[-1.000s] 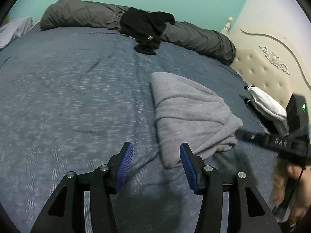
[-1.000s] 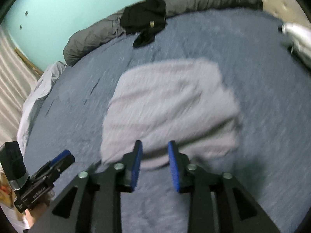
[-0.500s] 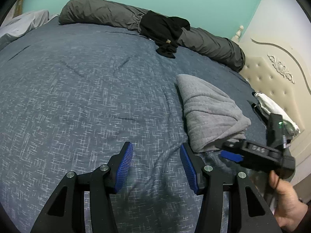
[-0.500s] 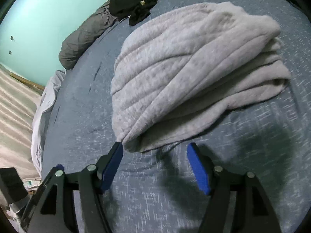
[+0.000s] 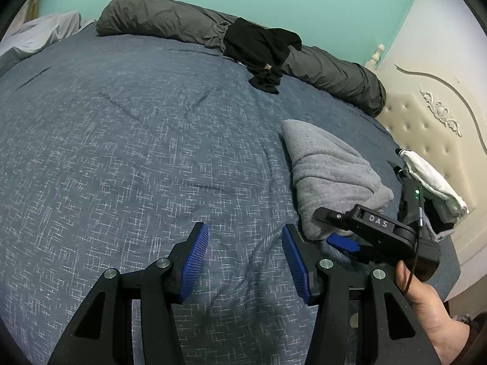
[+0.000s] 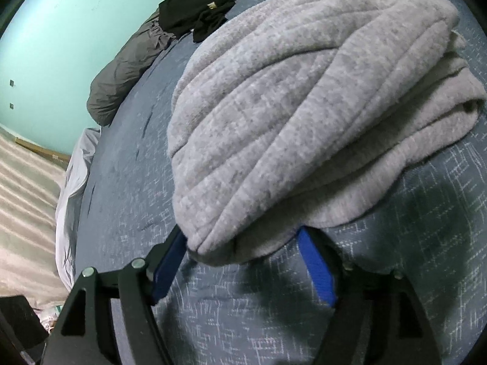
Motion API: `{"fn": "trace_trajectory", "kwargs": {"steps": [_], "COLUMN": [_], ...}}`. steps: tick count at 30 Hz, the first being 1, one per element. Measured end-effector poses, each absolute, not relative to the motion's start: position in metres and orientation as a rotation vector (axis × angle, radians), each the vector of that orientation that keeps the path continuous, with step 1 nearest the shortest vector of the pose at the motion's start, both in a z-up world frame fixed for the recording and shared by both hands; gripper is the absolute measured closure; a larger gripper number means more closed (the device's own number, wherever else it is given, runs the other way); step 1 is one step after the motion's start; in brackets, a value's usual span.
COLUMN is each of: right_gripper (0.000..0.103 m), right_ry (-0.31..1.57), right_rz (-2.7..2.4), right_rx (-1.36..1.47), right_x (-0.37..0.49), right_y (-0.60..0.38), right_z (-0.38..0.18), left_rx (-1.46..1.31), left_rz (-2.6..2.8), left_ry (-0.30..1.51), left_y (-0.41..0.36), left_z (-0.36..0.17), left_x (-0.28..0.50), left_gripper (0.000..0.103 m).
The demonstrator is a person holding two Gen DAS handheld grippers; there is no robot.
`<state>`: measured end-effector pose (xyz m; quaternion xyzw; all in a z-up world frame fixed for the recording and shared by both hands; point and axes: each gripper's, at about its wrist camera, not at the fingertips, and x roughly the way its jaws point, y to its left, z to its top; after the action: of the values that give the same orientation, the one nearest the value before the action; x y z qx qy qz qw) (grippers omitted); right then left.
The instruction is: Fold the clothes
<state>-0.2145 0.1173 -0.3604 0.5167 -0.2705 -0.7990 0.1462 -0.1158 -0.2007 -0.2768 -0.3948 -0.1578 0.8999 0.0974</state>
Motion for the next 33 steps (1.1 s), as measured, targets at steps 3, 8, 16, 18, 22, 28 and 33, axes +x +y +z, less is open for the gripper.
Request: {"fn": "trace_trajectory", "kwargs": {"steps": [3,8,16,18,22,28,33], "right_gripper": [0.027,0.032,0.041,0.052,0.071,0.076,0.077], "right_ry": [-0.734,-0.640,-0.683,-0.664,-0.644,-0.636,-0.619], "right_rz": [-2.329,-2.365,-2.325,-2.326,-2.336,-2.323,-2.317], "right_rx": [1.495,1.452,1.430,1.412,1.373,1.323,1.308], "right_x": [-0.219,-0.227,-0.235,-0.232,-0.220,-0.206,-0.186], "right_y": [0.113,0.115,0.125,0.128,0.143,0.159,0.195], "right_z": [-0.358,-0.343,-0.352,-0.351,-0.346,-0.332,-0.319], "left_rx": [-1.170,-1.183,-1.176,-1.180,-1.179,-1.174,-1.159], "left_rz": [2.662,2.660,2.661,2.662,2.666,2.658,2.633], "left_ry": [-0.465,-0.459,-0.461,-0.458,-0.457,-0.437,-0.430], "left_y": [-0.201,-0.202,-0.202,-0.202,-0.202,-0.191,-0.170], "left_z": [-0.278,-0.281,-0.281,-0.281,-0.279,-0.275,-0.269], "left_x": [-0.116,-0.116,-0.116,-0.116,-0.117,-0.120,-0.126], "left_gripper": [0.049,0.049,0.049,0.049,0.049,0.049,0.049]}}
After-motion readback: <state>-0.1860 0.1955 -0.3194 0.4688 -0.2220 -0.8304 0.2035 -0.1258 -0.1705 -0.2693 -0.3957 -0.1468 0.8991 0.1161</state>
